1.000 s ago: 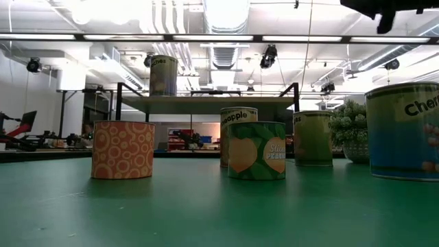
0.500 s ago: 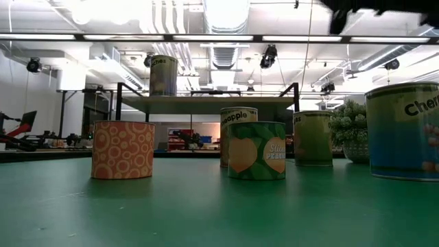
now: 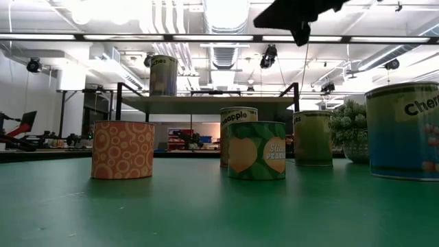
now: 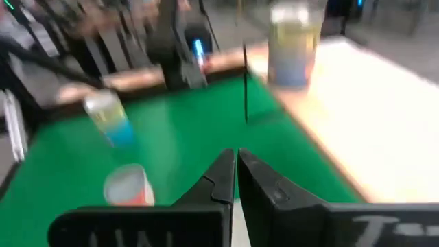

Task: Pick and place cans onto a shelf
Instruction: Put the left canned pineapple on the shelf

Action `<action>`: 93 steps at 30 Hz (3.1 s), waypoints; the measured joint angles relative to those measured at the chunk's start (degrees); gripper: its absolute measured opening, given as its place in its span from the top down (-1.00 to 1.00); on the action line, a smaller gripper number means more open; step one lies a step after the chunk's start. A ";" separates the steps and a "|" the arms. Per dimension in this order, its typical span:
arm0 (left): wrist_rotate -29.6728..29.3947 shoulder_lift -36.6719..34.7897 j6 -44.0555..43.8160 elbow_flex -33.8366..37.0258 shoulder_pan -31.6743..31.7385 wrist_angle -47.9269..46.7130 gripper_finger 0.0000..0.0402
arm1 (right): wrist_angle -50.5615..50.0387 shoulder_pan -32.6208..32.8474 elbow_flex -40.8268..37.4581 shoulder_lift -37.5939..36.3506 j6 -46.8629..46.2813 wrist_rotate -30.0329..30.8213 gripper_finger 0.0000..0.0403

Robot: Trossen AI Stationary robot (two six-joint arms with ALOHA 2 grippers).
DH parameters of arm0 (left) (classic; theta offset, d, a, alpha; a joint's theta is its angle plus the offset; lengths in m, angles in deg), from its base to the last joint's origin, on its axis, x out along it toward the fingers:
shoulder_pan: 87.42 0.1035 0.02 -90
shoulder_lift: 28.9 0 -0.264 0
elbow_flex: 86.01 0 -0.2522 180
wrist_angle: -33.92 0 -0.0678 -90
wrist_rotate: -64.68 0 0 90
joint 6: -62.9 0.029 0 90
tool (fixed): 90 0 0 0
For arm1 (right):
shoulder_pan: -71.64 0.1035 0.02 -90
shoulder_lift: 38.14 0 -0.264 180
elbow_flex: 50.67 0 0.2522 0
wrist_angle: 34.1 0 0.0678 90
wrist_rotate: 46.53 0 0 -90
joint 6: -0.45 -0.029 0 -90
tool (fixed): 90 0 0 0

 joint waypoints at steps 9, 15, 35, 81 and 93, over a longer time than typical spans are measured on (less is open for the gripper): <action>-0.02 -1.27 -0.02 -0.39 -0.04 -4.07 1.00 | -30.26 -0.41 23.73 16.87 -7.22 -0.01 0.96; -0.02 -1.40 0.00 -0.39 -0.04 -5.05 1.00 | -53.52 -0.55 35.50 26.61 -14.83 -0.07 0.96; -0.02 -1.29 0.00 -0.42 -0.04 -5.55 1.00 | -45.84 0.53 31.45 28.38 -7.79 -0.12 0.11; 0.02 -0.75 0.02 -0.39 0.00 -5.96 1.00 | 9.95 0.83 -2.41 25.34 -2.94 7.33 -0.61; 0.04 -0.75 0.02 -0.39 0.00 -5.96 1.00 | 10.40 0.85 -2.41 25.34 -1.96 6.97 -0.33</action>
